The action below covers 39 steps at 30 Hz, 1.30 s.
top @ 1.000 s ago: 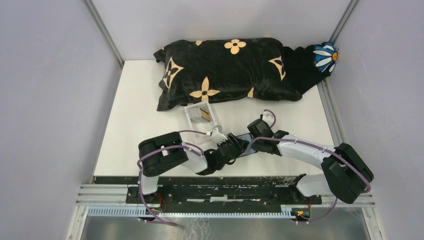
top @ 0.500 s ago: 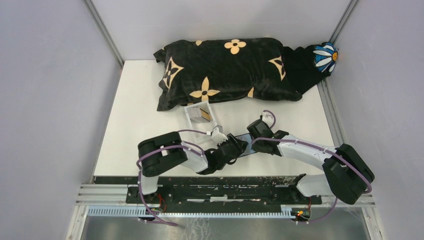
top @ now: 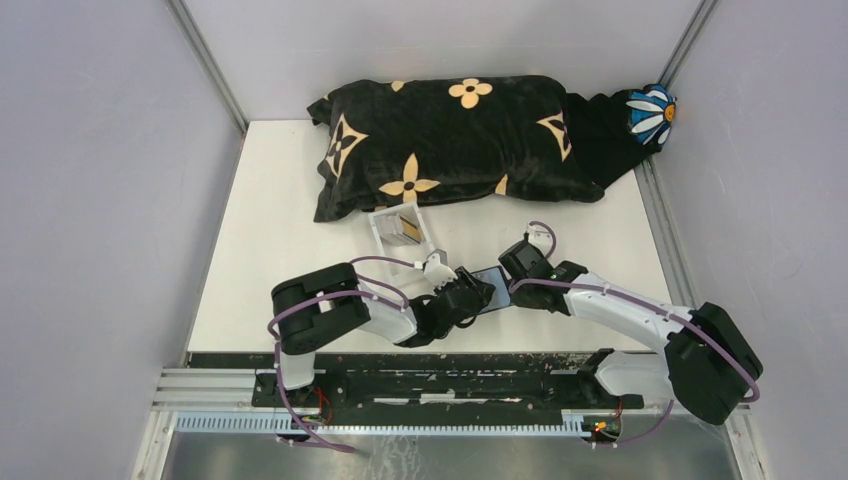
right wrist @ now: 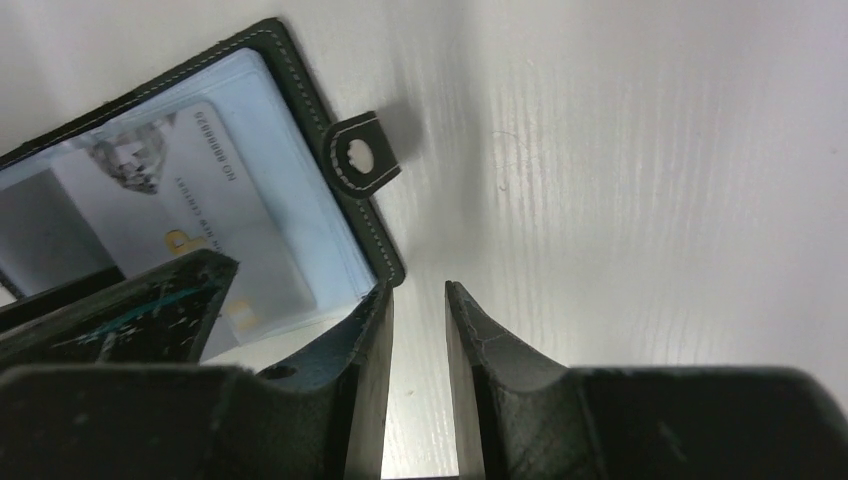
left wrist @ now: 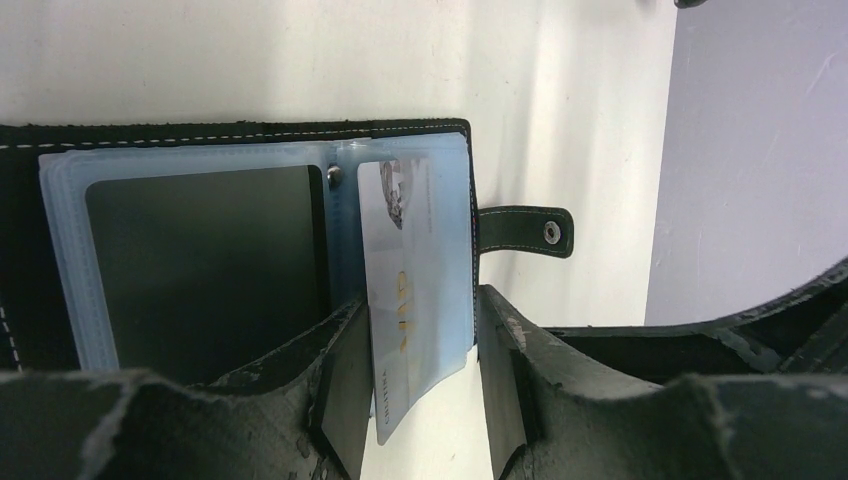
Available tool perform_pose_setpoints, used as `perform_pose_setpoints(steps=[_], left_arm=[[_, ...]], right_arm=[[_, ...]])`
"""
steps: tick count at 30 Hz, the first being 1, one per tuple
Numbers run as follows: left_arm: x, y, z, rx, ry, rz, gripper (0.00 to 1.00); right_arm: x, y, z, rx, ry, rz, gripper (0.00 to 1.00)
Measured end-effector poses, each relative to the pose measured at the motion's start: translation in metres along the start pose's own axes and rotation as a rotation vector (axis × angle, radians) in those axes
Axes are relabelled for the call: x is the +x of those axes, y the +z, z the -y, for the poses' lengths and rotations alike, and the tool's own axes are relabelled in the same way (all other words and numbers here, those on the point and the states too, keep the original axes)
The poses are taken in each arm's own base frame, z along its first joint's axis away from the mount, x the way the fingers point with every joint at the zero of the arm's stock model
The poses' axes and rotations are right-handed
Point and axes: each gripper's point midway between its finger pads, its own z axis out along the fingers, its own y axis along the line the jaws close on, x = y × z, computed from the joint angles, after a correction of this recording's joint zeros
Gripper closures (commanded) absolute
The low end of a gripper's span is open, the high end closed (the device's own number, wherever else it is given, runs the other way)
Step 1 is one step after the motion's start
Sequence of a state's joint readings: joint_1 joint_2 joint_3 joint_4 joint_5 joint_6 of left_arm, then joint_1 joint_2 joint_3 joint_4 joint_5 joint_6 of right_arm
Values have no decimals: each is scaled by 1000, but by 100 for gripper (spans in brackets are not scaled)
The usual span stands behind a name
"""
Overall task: Put the credit cards into the card holder
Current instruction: Insert the credit card into the card holder.
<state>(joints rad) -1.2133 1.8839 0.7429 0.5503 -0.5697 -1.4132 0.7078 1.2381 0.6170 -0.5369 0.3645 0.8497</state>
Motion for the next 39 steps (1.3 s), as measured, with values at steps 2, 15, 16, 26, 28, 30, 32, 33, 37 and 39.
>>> perform_pose_setpoints(steps=[2, 15, 16, 26, 28, 30, 32, 33, 37, 39], left_arm=[[0, 0, 0, -3, 2, -1, 50], [1, -5, 6, 24, 13, -26, 31], [1, -6, 7, 36, 10, -36, 31], [0, -10, 9, 108, -30, -110, 30], [-1, -10, 9, 114, -35, -118, 30], [-1, -11, 8, 119, -39, -123, 30], [-2, -12, 8, 126, -44, -130, 30], [-2, -12, 7, 128, -45, -131, 30], [-3, -12, 7, 139, -54, -143, 31], [-3, -12, 6, 148, -60, -149, 31]], right_arm=[[-2, -4, -4, -16, -12, 8, 68], [1, -30, -39, -168, -134, 46, 95], [1, -33, -41, -186, -134, 53, 97], [17, -37, -66, -308, -178, 33, 99], [22, -34, -67, -308, -190, 19, 99], [25, -32, -69, -312, -195, 15, 99], [25, -32, -70, -318, -197, 16, 99], [26, -32, -71, -321, -197, 16, 99], [28, -29, -73, -325, -197, 17, 99], [30, -26, -73, -328, -199, 12, 99]])
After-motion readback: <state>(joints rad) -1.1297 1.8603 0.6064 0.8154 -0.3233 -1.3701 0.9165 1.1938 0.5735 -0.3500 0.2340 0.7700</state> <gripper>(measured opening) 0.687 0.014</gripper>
